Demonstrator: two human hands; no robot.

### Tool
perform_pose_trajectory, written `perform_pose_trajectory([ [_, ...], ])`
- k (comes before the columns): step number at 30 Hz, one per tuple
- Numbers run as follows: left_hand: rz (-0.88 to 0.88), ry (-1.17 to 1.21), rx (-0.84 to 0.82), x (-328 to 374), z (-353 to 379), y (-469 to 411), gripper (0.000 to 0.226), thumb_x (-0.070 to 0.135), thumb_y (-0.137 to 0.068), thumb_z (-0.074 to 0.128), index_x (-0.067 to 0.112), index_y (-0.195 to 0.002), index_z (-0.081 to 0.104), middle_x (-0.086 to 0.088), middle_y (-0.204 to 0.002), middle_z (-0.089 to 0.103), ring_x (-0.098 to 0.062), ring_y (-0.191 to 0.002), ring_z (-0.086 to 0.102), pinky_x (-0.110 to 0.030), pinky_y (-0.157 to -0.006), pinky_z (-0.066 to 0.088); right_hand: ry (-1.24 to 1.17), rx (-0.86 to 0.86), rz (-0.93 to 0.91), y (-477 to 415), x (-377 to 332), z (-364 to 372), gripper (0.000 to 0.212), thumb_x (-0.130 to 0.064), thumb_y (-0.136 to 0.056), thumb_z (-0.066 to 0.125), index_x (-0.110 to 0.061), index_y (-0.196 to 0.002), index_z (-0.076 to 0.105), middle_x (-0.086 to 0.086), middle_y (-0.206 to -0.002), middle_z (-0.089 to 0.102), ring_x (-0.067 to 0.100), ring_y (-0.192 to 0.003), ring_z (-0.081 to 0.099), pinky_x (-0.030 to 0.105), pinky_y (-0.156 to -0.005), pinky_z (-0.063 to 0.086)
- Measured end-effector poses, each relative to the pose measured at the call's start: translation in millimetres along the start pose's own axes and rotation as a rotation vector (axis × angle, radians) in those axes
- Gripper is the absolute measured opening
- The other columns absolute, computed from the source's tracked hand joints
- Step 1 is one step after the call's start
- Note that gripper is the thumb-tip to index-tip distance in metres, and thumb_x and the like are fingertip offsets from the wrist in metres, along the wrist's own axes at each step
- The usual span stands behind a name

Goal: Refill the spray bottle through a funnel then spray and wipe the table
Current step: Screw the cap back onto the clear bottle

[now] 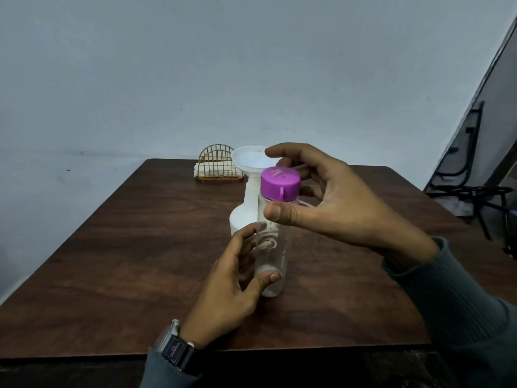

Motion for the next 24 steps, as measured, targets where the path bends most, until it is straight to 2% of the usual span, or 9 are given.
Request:
perform_pose_trajectory([
  [3,-0.014,0.006,-0.005,-1.2,0.3,-0.6,0.071,-0.004,-0.091,0.074,0.021,-0.149,0.043,0.007,-0.145,0.063,-0.013,-0.138,0.058,-0.04,-0.115,0.048,-0.186,-0.077,-0.019,0.6,-0.5,5.4,0.062,-0.029,-0.088,0.077,-0.037,-0.143,0.051,-0.006,-0.146,0.059,0.008,-0.133,0.06,0.037,-0.115,0.049],
  [5,-0.026,0.012,-0.003,-2.0,-0.2,-0.7,0.071,-0.004,-0.09,0.074,0.022,-0.149,0.043,0.005,-0.145,0.063,-0.014,-0.138,0.058,-0.044,-0.116,0.047,-0.219,-0.078,-0.023,1.1,-2.1,4.4,0.061,-0.011,-0.089,0.072,-0.026,-0.145,0.051,-0.002,-0.14,0.065,0.011,-0.13,0.064,0.035,-0.113,0.05],
  [6,-0.025,0.014,-0.003,-1.9,-0.4,-0.6,0.071,-0.004,-0.09,0.074,0.023,-0.149,0.043,0.005,-0.145,0.064,-0.014,-0.138,0.058,-0.045,-0.116,0.047,-0.194,-0.049,-0.022,0.5,-1.7,2.7,0.06,-0.011,-0.087,0.076,-0.025,-0.142,0.055,-0.004,-0.133,0.069,0.012,-0.125,0.067,0.034,-0.111,0.052],
  [8,-0.016,0.012,-0.007,-1.1,0.4,-0.5,0.071,-0.004,-0.09,0.074,0.024,-0.148,0.044,0.005,-0.145,0.064,-0.014,-0.138,0.058,-0.045,-0.116,0.047,-0.106,0.019,-0.019,-0.5,-0.6,-0.6,0.058,-0.03,-0.078,0.086,-0.035,-0.131,0.061,-0.011,-0.117,0.069,0.011,-0.114,0.07,0.036,-0.106,0.056],
  [11,-0.017,0.019,0.005,-1.7,-0.6,-0.6,0.072,-0.004,-0.09,0.075,0.024,-0.148,0.044,0.007,-0.145,0.064,-0.013,-0.138,0.058,-0.046,-0.115,0.048,-0.065,0.043,0.0,-1.0,1.9,-1.1,0.061,-0.049,-0.071,0.086,-0.041,-0.127,0.063,-0.007,-0.118,0.065,0.013,-0.112,0.069,0.038,-0.104,0.056],
  [15,-0.026,0.024,0.002,-4.4,-0.9,-0.9,0.072,-0.005,-0.09,0.075,0.027,-0.148,0.045,0.007,-0.144,0.064,-0.013,-0.138,0.058,-0.048,-0.116,0.048,-0.234,-0.053,0.001,0.3,2.7,3.6,0.061,-0.006,-0.089,0.076,-0.023,-0.143,0.053,0.001,-0.14,0.066,0.01,-0.128,0.065,0.03,-0.111,0.051],
  [17,-0.023,0.024,-0.002,-4.2,-0.4,-0.6,0.072,-0.005,-0.091,0.074,0.026,-0.148,0.044,0.007,-0.144,0.064,-0.013,-0.138,0.058,-0.047,-0.117,0.047,-0.249,-0.072,0.011,1.8,2.3,5.2,0.06,0.009,-0.092,0.071,-0.018,-0.142,0.054,0.002,-0.137,0.069,0.013,-0.126,0.068,0.028,-0.109,0.052],
  [21,-0.012,0.02,-0.019,-0.4,2.2,0.2,0.07,-0.006,-0.092,0.072,0.024,-0.149,0.044,0.007,-0.145,0.063,-0.014,-0.139,0.057,-0.045,-0.117,0.047,-0.206,0.019,0.02,1.6,2.6,0.4,0.056,0.007,-0.084,0.08,-0.022,-0.127,0.061,0.001,-0.123,0.075,0.013,-0.114,0.073,0.034,-0.105,0.056],
  [24,-0.001,0.016,-0.03,2.0,3.0,1.1,0.07,-0.004,-0.093,0.071,0.024,-0.151,0.042,0.008,-0.147,0.062,-0.013,-0.14,0.056,-0.039,-0.116,0.047,-0.222,-0.002,0.013,0.8,0.3,5.7,0.058,-0.001,-0.085,0.081,-0.023,-0.134,0.059,0.0,-0.123,0.074,0.014,-0.114,0.073,0.036,-0.104,0.057],
])
Point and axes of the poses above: each hand's wrist, its own y-axis away from the middle knuckle, its own z-axis out of the palm, x = y × z, the point moved 9 cm from there along -y, towards the middle knuckle
